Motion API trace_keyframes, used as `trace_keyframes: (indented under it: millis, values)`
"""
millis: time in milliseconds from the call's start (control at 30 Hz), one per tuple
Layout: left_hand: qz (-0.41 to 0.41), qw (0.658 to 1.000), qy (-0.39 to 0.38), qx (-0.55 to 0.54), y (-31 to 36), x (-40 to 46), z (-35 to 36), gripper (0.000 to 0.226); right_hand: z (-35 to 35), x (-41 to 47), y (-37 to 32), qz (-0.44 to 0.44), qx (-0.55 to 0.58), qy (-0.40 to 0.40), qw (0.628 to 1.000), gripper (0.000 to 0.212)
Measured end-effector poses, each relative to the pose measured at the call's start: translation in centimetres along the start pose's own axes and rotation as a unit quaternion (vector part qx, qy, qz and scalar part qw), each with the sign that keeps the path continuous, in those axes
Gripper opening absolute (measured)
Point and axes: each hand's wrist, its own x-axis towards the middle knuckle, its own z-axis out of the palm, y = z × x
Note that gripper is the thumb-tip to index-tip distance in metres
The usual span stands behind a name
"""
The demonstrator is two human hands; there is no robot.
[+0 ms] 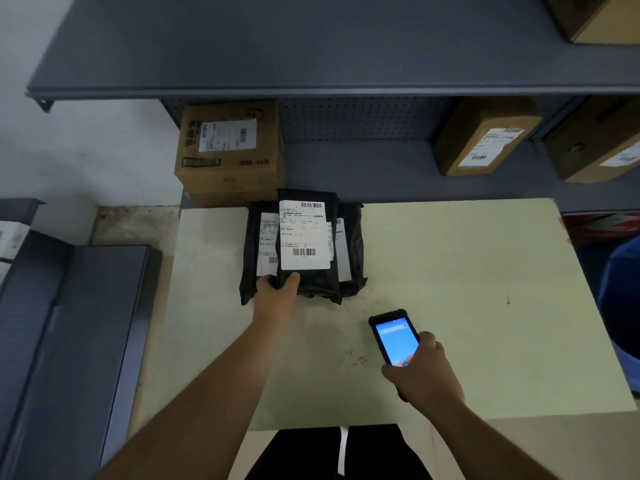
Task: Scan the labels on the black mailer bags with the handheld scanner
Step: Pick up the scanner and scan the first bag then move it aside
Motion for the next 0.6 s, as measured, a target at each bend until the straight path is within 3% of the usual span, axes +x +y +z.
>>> trace_keyframes:
  millis: [133,233,300,600]
  values:
    - [-0.031,0.999,-0.012,-0.034,0.3,0.8,0.3,0.063,-0.3,0.1,0.3,0.008,0.004,0.001,1.000,0.067]
    - [-0.032,0.998,-0.013,-0.056,-0.5,2.5,0.6,0.089,-0.4,0.2,0.5,0.016,0.006,-0.001,1.000,0.068]
    - [-0.031,0.997,-0.017,-0.073,-1.7,4.2,1.0,0.094,-0.4,0.1,0.7,0.020,0.008,-0.001,1.000,0.067]
    - [-0.053,0.990,-0.057,-0.115,0.7,1.4,1.0,0.070,-0.8,0.0,1.1,0.014,-0.001,-0.001,1.000,0.065]
